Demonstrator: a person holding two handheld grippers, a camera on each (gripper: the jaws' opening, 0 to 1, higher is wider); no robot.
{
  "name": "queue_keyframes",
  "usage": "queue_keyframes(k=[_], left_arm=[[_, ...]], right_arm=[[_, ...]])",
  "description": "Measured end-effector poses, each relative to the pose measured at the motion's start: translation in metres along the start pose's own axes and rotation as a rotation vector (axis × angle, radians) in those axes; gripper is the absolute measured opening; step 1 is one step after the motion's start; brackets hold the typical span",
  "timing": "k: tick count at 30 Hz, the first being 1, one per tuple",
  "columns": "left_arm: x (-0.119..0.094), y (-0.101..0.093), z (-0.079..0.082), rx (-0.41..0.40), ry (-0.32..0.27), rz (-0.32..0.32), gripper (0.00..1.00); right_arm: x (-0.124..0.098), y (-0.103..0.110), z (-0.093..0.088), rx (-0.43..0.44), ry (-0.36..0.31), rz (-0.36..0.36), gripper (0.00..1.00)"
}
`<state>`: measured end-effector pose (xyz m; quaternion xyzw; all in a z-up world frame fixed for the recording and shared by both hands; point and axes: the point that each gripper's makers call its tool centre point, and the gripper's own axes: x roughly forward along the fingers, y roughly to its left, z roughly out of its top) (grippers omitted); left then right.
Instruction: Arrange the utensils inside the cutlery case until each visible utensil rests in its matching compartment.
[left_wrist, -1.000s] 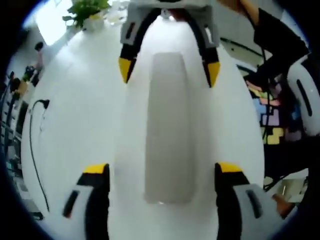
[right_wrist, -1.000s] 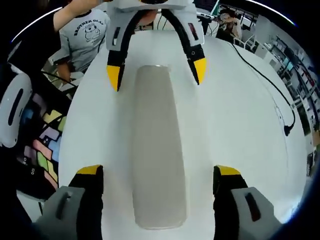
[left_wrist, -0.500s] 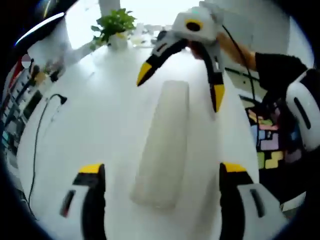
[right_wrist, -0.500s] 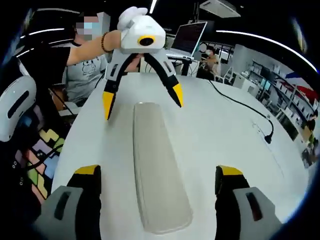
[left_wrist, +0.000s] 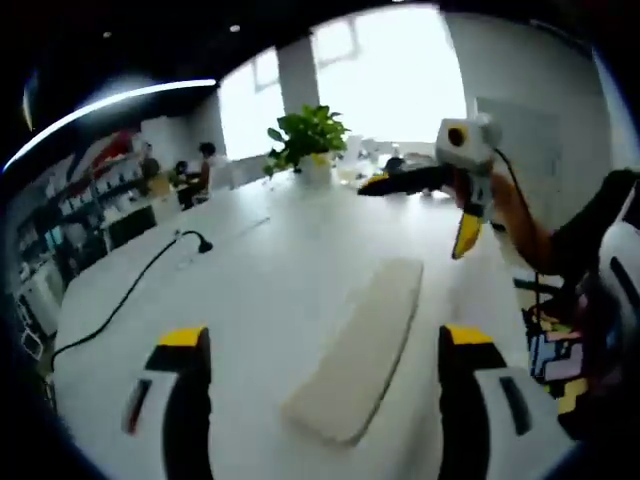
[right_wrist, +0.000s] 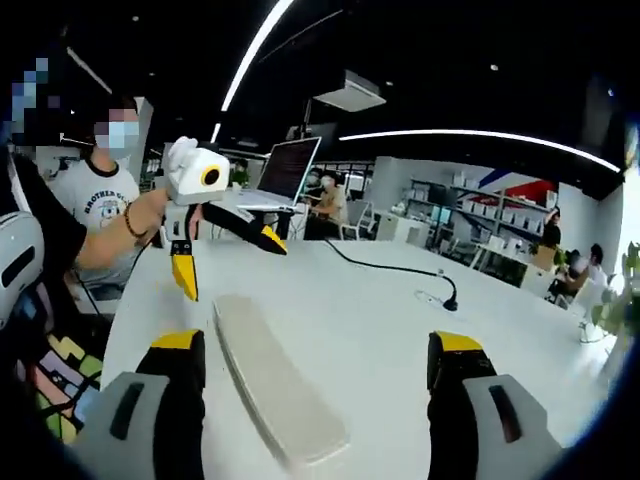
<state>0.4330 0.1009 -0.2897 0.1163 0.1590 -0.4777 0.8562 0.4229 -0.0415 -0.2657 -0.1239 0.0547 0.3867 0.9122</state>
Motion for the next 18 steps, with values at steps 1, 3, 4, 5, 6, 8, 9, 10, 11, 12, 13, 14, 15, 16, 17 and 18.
queue_keyframes(k=[1,3,4,5,6,8,9,10,11,12,13,14,15,16,17,18], left_arm=[[-0.001,-0.003,-0.001,0.003,-0.004,-0.002,1.0],[-0.005,-0.002,-0.001,-0.024,-0.021,0.036,1.0],[-0.007,0.0,-0.002,-0.025,-0.024,0.059,1.0],[-0.007,0.002,-0.001,-0.008,-0.034,0.082,1.0],[-0.008,0.004,-0.001,-0.003,-0.041,0.107,1.0],[-0.011,0.006,0.0,-0.04,-0.07,0.157,1.0],[-0.015,0.007,0.002,-0.064,-0.092,0.17,1.0],[-0.019,0.013,0.003,-0.062,-0.107,0.175,1.0],[-0.024,0.019,0.006,-0.068,-0.131,0.208,1.0],[-0.032,0.031,0.007,-0.068,-0.142,0.238,1.0],[-0.039,0.04,0.007,-0.057,-0.148,0.278,1.0],[-0.042,0.044,0.007,-0.058,-0.156,0.303,1.0],[-0.048,0.05,0.009,-0.063,-0.174,0.337,1.0],[-0.053,0.053,0.01,-0.069,-0.189,0.358,1.0],[-0.059,0.052,0.013,-0.083,-0.226,0.39,1.0],[-0.065,0.053,0.015,-0.093,-0.252,0.405,1.0]], right_arm=[[-0.004,-0.009,-0.002,0.008,0.017,-0.055,0.91],[-0.015,-0.023,0.0,-0.006,0.017,-0.163,0.88],[-0.018,-0.028,0.006,0.004,-0.018,-0.196,0.89],[-0.025,-0.031,0.012,0.024,-0.054,-0.228,0.89],[-0.027,-0.032,0.013,0.029,-0.058,-0.235,0.89],[-0.037,-0.038,0.014,0.058,-0.07,-0.27,0.9],[-0.044,-0.045,0.016,0.06,-0.076,-0.295,0.91],[-0.048,-0.048,0.015,0.062,-0.075,-0.32,0.91],[-0.054,-0.053,0.015,0.06,-0.073,-0.347,0.91],[-0.056,-0.052,0.016,0.06,-0.077,-0.338,0.93],[-0.06,-0.051,0.022,0.105,-0.137,-0.31,0.93],[-0.063,-0.05,0.025,0.151,-0.168,-0.293,0.92],[-0.068,-0.05,0.027,0.177,-0.188,-0.278,0.92],[-0.073,-0.052,0.026,0.173,-0.186,-0.283,0.92],[-0.078,-0.054,0.027,0.166,-0.183,-0.297,0.92],[-0.082,-0.057,0.028,0.147,-0.177,-0.321,0.93]])
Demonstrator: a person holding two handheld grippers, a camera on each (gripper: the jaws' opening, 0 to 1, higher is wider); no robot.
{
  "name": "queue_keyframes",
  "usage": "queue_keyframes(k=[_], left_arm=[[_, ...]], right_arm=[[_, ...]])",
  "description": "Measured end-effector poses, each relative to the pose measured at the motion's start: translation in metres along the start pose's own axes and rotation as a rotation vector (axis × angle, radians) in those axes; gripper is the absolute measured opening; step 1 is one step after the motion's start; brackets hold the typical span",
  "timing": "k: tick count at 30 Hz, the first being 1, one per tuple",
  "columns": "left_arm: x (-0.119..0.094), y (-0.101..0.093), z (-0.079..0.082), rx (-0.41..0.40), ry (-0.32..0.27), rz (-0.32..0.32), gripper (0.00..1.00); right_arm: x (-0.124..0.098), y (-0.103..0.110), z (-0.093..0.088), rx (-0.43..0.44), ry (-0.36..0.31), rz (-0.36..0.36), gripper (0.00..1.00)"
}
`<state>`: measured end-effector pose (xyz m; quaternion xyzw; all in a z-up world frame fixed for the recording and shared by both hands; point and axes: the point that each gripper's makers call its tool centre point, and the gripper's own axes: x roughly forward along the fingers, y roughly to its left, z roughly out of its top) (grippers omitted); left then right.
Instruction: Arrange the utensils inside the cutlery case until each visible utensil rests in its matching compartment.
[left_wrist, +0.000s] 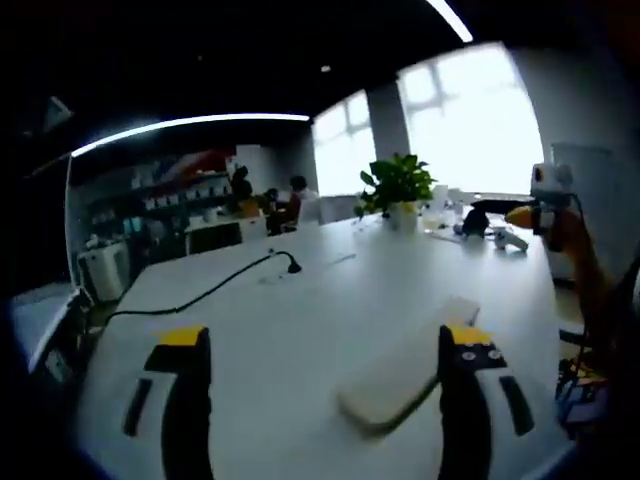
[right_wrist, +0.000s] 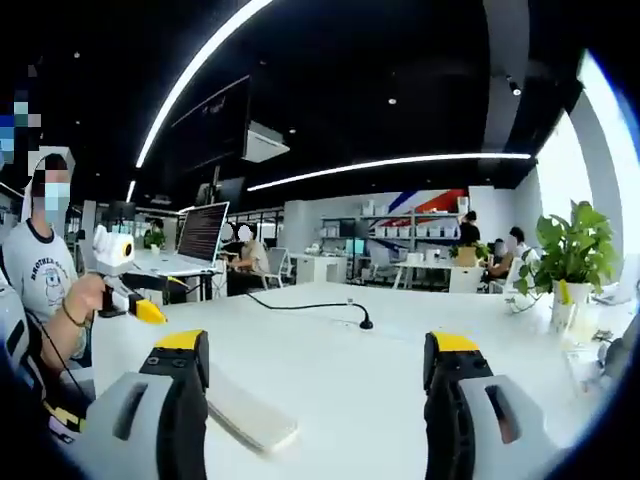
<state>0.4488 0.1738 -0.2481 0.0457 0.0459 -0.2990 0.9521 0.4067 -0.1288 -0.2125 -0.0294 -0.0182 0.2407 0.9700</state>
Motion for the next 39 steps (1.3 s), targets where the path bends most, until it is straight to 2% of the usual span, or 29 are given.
queue_keyframes(k=[2,7,10,15,19,23,27,32,39], left_arm=[[-0.007,0.008,0.007,-0.026,-0.026,0.033,1.0],[-0.037,0.032,0.035,0.023,-0.104,0.161,1.0],[-0.052,0.036,0.043,0.026,-0.129,0.193,1.0],[-0.073,0.056,0.05,-0.022,-0.17,0.303,1.0],[-0.084,0.069,0.048,-0.071,-0.181,0.344,1.0],[-0.095,0.077,0.048,-0.063,-0.175,0.376,1.0],[-0.109,0.085,0.054,-0.05,-0.199,0.435,1.0],[-0.112,0.084,0.059,-0.057,-0.222,0.45,1.0],[-0.104,0.073,0.058,-0.054,-0.215,0.402,0.99]], right_arm=[[-0.007,-0.007,0.006,-0.029,-0.015,-0.036,0.93],[-0.021,-0.017,0.013,-0.08,-0.009,-0.098,0.93],[-0.029,-0.021,0.013,-0.138,0.007,-0.132,0.95],[-0.044,-0.031,0.013,-0.149,0.011,-0.182,0.94],[-0.053,-0.042,0.011,-0.123,0.02,-0.225,0.94],[-0.056,-0.047,0.009,-0.118,0.025,-0.247,0.93],[-0.057,-0.048,0.009,-0.12,0.028,-0.257,0.93],[-0.06,-0.052,0.006,-0.099,0.034,-0.291,0.95],[-0.073,-0.057,0.013,-0.108,0.011,-0.322,0.95]])
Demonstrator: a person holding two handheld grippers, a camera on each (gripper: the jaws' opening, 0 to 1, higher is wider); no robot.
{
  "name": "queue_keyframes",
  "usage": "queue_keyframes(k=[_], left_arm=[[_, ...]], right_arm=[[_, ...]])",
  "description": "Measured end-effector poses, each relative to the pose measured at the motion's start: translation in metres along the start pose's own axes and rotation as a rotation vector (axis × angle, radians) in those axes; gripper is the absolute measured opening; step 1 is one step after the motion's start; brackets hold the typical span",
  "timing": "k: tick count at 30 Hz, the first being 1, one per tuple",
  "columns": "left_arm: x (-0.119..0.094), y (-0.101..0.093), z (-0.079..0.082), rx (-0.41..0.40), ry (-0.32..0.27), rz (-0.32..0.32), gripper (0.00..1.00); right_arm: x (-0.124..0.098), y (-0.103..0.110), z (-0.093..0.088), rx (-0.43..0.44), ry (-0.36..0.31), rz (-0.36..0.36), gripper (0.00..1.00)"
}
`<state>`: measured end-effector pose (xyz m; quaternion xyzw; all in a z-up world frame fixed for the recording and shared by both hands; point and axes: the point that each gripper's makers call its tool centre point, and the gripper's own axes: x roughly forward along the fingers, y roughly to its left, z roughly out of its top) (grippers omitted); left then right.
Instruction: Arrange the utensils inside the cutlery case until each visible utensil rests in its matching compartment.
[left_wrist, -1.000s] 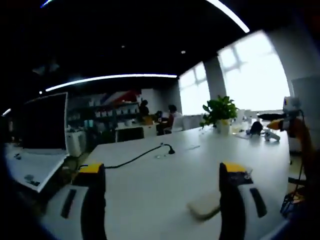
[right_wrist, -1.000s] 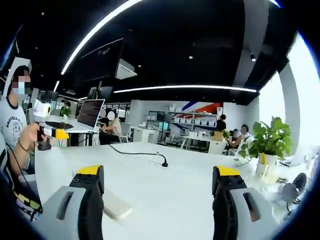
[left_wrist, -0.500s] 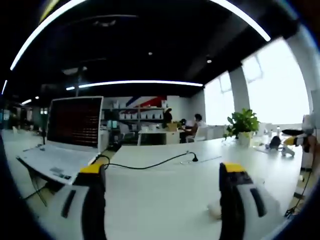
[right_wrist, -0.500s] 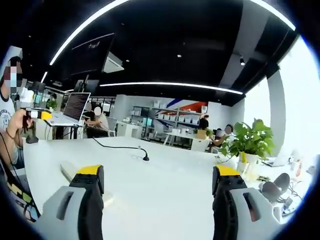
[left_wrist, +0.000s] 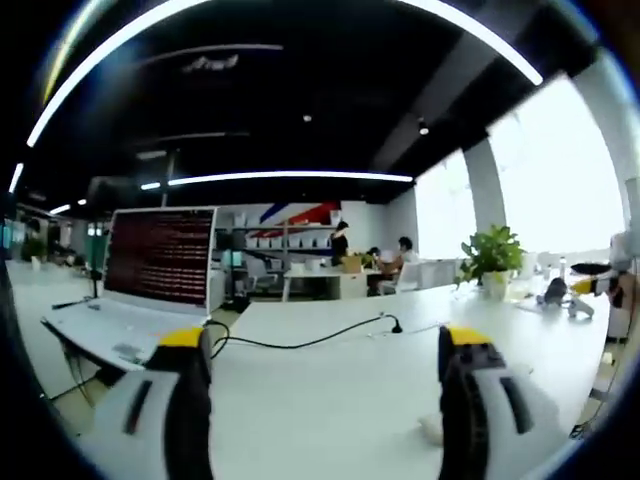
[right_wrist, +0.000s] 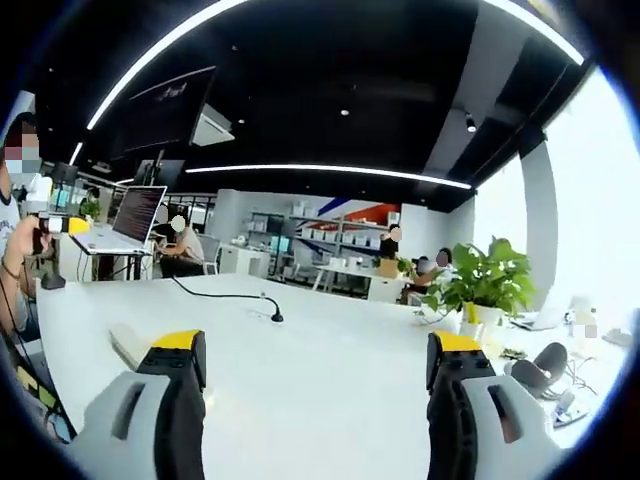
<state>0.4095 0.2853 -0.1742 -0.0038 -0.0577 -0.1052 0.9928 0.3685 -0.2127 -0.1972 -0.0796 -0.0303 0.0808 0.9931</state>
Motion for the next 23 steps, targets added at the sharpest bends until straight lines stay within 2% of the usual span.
queue_keyframes(k=[7,10,17,23], left_arm=[[0.0,0.0,-0.001,-0.015,0.002,-0.003,0.99],[0.0,0.0,-0.001,-0.013,0.006,-0.007,0.99],[0.001,-0.005,-0.008,0.01,0.037,-0.043,0.97],[0.003,-0.012,-0.01,0.019,0.045,-0.063,0.97]], right_arm=[[-0.005,-0.013,0.003,-0.021,-0.009,-0.036,0.97],[-0.007,-0.016,0.0,-0.06,0.016,-0.053,0.99],[-0.008,-0.013,0.003,-0.021,-0.005,-0.02,0.99],[-0.009,-0.021,0.0,-0.029,0.013,-0.037,0.99]])
